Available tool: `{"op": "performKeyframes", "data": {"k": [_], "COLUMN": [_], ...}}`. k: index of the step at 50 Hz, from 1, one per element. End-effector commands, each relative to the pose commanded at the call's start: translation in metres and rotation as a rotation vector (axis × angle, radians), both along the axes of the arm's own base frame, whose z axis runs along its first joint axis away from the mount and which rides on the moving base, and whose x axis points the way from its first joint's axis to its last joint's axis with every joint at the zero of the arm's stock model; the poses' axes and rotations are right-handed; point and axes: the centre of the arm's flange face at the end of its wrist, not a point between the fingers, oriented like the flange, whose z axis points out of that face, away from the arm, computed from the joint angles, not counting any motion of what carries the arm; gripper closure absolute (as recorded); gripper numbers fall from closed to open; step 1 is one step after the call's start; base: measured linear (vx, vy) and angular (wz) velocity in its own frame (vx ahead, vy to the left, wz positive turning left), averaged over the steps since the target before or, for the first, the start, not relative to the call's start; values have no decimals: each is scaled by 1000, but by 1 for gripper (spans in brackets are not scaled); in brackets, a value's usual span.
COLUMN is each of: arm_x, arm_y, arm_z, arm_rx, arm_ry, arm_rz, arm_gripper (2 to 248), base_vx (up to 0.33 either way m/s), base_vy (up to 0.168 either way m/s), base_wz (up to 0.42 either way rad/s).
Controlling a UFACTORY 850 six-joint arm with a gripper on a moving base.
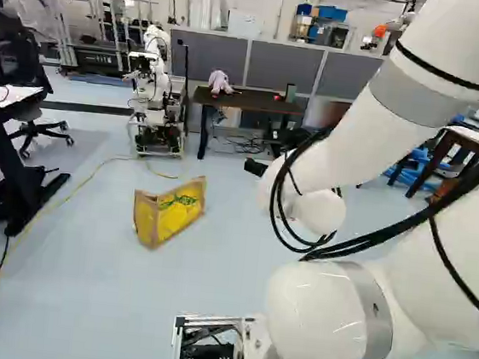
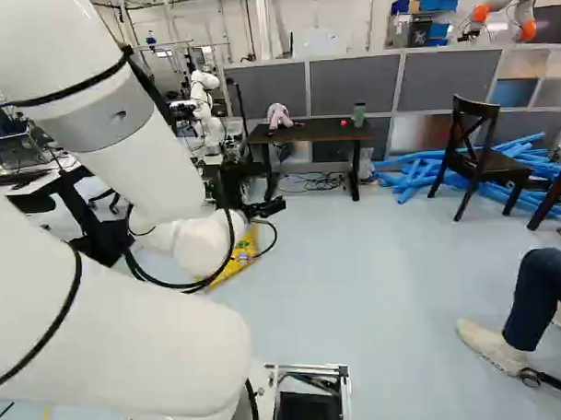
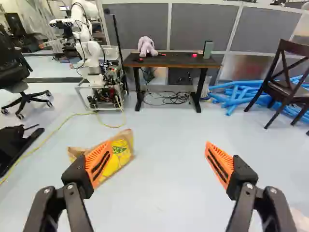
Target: Pick up the bag on the ground and place it on the table
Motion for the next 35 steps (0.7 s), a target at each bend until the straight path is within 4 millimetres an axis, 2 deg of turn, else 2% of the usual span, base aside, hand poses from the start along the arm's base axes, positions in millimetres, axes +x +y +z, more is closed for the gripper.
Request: {"op": "performKeyframes", "data": {"k": [35], "arm_x": [0], "arm_y": [0], "arm_z": [0], "arm_rx": [0], "arm_ry": [0], "arm_rz": [0], "arm_gripper": [3], "base_vx": [4], "base_vy": [-2], "base_wz": [5]}}
